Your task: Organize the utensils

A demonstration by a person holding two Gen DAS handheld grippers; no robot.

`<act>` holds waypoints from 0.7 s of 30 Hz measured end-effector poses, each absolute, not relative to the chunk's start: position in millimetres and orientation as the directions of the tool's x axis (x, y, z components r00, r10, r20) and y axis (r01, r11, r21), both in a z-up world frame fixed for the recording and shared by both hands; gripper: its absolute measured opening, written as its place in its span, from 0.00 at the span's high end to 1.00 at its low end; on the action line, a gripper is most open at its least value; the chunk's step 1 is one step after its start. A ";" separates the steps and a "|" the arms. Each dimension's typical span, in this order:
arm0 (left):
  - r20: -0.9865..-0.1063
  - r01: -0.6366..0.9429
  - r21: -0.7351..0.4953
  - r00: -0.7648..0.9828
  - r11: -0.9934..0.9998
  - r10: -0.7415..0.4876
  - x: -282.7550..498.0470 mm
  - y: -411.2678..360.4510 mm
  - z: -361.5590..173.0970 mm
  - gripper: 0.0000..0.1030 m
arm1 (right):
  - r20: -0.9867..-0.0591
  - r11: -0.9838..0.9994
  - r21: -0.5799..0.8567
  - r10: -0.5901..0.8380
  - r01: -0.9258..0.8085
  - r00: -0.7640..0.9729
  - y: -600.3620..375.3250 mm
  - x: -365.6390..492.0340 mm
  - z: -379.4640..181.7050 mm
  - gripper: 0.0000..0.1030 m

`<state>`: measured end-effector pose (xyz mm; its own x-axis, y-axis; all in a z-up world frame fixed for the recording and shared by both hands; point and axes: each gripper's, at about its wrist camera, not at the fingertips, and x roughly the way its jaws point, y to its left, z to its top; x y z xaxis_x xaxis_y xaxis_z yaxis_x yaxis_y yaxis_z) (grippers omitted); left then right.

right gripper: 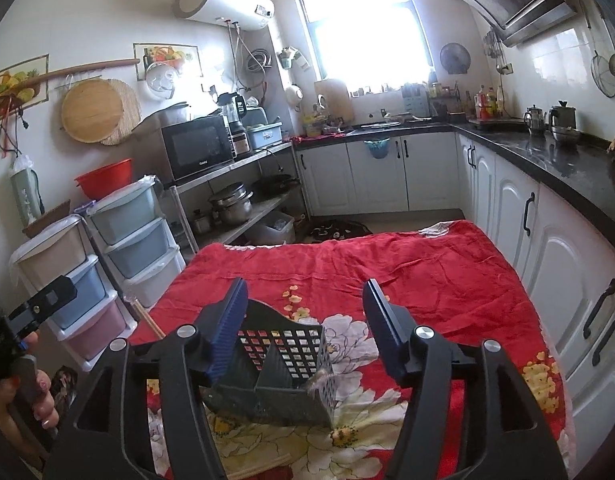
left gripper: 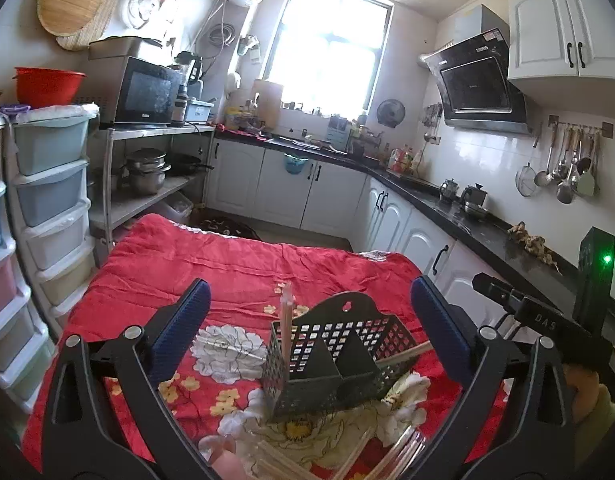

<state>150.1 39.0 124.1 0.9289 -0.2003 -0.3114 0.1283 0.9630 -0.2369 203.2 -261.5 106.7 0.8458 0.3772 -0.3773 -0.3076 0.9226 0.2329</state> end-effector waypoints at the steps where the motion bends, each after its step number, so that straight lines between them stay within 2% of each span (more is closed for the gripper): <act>1: -0.311 0.128 -0.236 0.929 0.963 -0.200 148.1 38.9 123.2 0.10 | -0.378 0.923 0.231 0.376 -0.307 0.846 -261.5 200.6 107.2 0.43; 12: -0.313 0.123 -0.257 0.928 0.958 -0.203 127.0 40.8 111.3 0.10 | -0.386 0.929 0.201 0.368 -0.312 0.846 -262.3 170.4 103.3 0.39; 21: -0.327 0.138 -0.259 0.919 0.956 -0.221 117.0 34.8 99.9 0.10 | -0.429 0.930 0.186 0.366 -0.316 0.826 -260.6 156.1 85.9 0.38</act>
<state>117.0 34.8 99.9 0.9187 -0.2213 -0.3272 0.1381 0.9560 -0.2587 156.1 -260.6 85.9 0.8259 0.3662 -0.4287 -0.3161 0.9304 0.1857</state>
